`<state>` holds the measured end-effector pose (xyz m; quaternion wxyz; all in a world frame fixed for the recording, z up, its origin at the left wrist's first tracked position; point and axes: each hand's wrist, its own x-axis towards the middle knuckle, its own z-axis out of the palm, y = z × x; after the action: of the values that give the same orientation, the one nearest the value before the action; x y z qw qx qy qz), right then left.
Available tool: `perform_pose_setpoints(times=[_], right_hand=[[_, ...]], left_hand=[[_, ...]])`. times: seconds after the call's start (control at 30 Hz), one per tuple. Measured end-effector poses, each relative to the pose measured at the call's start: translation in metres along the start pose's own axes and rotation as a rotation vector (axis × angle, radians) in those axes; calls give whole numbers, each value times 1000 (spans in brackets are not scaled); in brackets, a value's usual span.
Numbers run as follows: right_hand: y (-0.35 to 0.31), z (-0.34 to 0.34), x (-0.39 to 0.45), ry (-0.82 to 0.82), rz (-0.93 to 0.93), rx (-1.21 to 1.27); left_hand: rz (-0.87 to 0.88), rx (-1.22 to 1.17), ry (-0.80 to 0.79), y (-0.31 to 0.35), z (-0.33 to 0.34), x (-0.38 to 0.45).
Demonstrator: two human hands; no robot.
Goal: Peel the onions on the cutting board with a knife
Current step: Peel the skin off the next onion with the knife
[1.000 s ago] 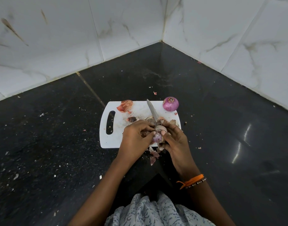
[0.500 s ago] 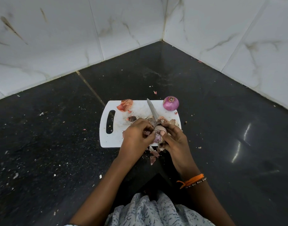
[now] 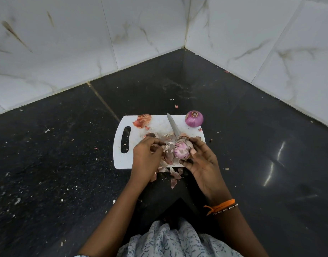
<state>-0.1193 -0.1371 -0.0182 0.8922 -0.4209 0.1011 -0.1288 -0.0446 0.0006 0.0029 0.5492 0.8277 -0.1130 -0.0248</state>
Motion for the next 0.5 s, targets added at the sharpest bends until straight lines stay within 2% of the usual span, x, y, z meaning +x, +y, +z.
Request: perform_pose_setpoints(times=[0.07, 0.13, 0.2, 0.27, 0.37, 0.5], right_hand=[[0, 0, 0, 4, 12, -17], [1, 2, -1, -3, 22, -35], [1, 4, -2, -11, 30, -57], [2, 6, -2, -14, 31, -85], [3, 7, -3, -13, 28, -125], [4, 8, -4, -18, 44, -128]], left_hand=[[-30, -143, -17, 3, 0, -1], [-32, -289, -106, 8, 1, -5], [14, -261, -147, 10, 5, -7], [63, -192, -100, 11, 9, -8], [84, -220, -26, 10, 10, -6], [83, -148, -3, 8, 6, -3]])
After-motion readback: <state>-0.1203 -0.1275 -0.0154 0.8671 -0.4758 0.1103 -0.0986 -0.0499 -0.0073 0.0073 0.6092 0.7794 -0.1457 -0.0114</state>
